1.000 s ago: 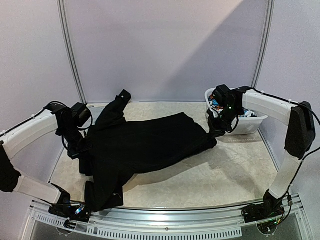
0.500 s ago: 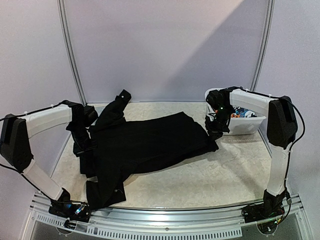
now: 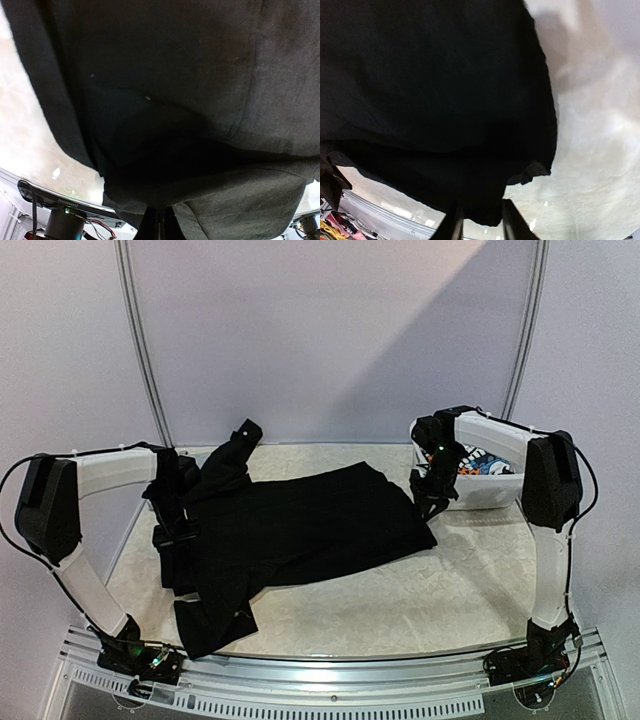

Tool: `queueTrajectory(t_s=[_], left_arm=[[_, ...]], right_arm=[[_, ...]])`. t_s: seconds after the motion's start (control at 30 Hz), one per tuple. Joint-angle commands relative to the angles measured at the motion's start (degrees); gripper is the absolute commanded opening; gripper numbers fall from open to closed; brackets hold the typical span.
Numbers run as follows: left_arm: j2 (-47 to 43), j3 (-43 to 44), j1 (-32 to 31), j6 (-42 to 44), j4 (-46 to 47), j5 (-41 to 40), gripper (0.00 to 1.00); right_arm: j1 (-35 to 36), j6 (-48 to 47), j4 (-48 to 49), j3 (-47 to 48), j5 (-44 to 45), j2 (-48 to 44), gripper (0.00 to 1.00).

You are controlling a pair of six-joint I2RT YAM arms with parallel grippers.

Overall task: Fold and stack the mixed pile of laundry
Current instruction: Fold the flattened shirt at the center of the board.

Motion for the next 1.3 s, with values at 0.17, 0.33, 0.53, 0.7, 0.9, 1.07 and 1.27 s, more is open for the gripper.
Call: queueTrajectory(t_s=[0.17, 0.33, 0.53, 0.7, 0.9, 1.07, 1.27], left_arm=[[3.45, -0.7, 1.28, 1.33, 2.86, 3.25, 0.0], [1.94, -4.47, 3.74, -0.35, 5.3, 2.41, 0.0], [2.18, -5.67, 6.52, -2.76, 10.73, 5.7, 0.02], [-3.35, -4.97, 6.44, -1.51, 9.07, 3.78, 0.29], [-10.91, -0.87, 4.48, 2.5, 2.12, -0.69, 0.62], [-15.4, 4.97, -4.42, 6.35, -5.83, -4.22, 0.66], [-24.09, 3.33, -12.12, 11.62, -6.87, 2.63, 0.68]], right_arm=[[-0.32, 1.11, -2.67, 11.97, -0.42, 6.81, 0.33], [-0.27, 1.63, -1.81, 12.85, 0.61, 6.21, 0.39], [1.0, -0.76, 4.41, 8.46, -0.04, -0.32, 0.42], [4.88, -3.69, 7.69, 6.82, -0.4, -3.78, 0.4], [11.07, -7.54, 15.05, 0.76, -7.29, -6.17, 0.35], [14.0, -9.85, 17.9, -2.8, -9.69, -4.71, 0.3], [14.16, -9.94, 21.63, -6.56, -8.02, -1.97, 0.28]])
